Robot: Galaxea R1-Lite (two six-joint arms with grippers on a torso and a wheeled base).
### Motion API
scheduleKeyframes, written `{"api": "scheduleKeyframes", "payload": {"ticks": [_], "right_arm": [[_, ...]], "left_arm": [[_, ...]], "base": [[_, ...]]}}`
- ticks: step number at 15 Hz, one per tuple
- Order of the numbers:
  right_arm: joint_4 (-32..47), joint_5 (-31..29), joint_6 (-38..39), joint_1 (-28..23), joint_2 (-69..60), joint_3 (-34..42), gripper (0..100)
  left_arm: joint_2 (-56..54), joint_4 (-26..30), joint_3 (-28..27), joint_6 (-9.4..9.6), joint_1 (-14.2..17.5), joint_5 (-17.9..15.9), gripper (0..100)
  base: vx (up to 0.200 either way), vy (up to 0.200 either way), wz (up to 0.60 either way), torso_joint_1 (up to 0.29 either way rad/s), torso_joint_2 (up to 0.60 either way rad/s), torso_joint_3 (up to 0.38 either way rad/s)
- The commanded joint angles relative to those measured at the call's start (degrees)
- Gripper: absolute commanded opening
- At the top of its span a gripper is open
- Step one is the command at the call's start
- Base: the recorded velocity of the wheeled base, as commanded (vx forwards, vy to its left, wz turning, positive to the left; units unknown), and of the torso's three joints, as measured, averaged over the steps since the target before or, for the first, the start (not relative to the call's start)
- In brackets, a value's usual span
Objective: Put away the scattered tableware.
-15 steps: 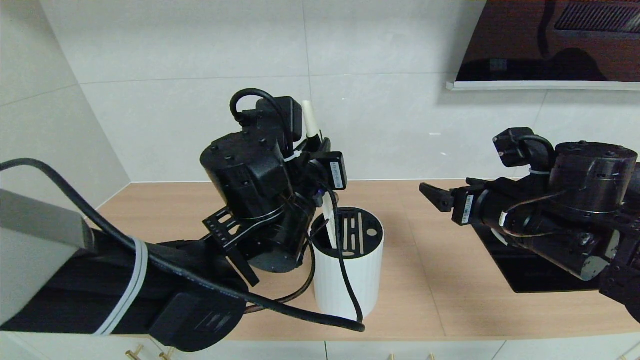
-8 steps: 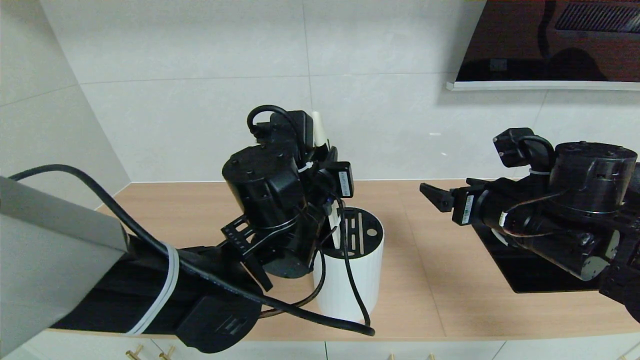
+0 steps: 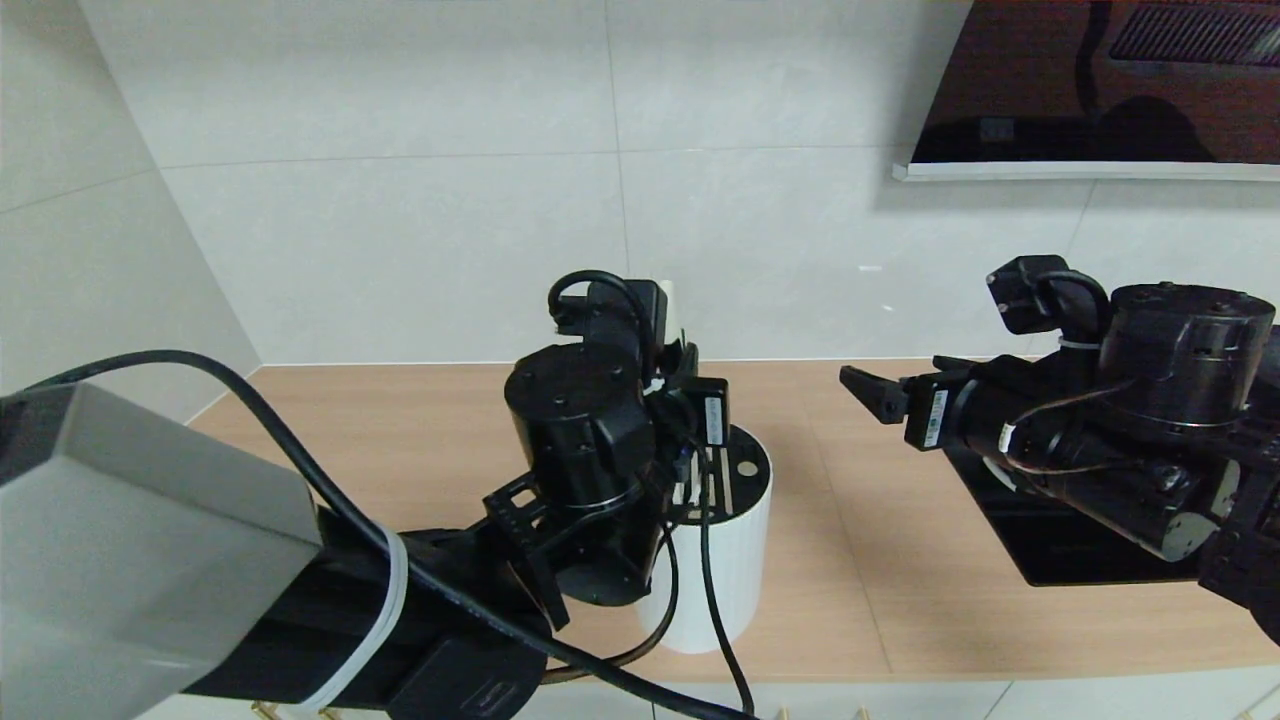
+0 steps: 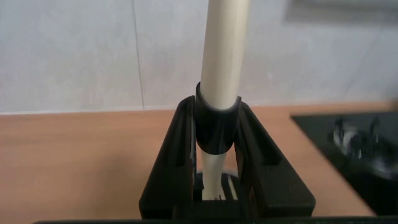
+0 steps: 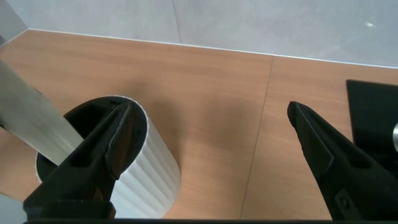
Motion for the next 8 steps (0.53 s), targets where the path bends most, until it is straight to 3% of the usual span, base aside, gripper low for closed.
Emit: {"api": "scheduleKeyframes", "payload": {"ticks": [1, 8], "right_arm": [[0.0, 0.0, 0.1, 0.0, 0.2, 0.0, 100], [0.0, 0.0, 0.0, 0.0, 0.1, 0.4, 100]], "left_arm": [[1.3, 0.2, 1.4, -0.04, -0.4, 0.0, 0], [3.1, 0.1, 5.4, -0.04, -1.1, 0.0, 0]], "base": [[0.000, 0.000, 0.00, 0.000, 0.00, 0.000], [0.000, 0.000, 0.00, 0.000, 0.00, 0.000]]}}
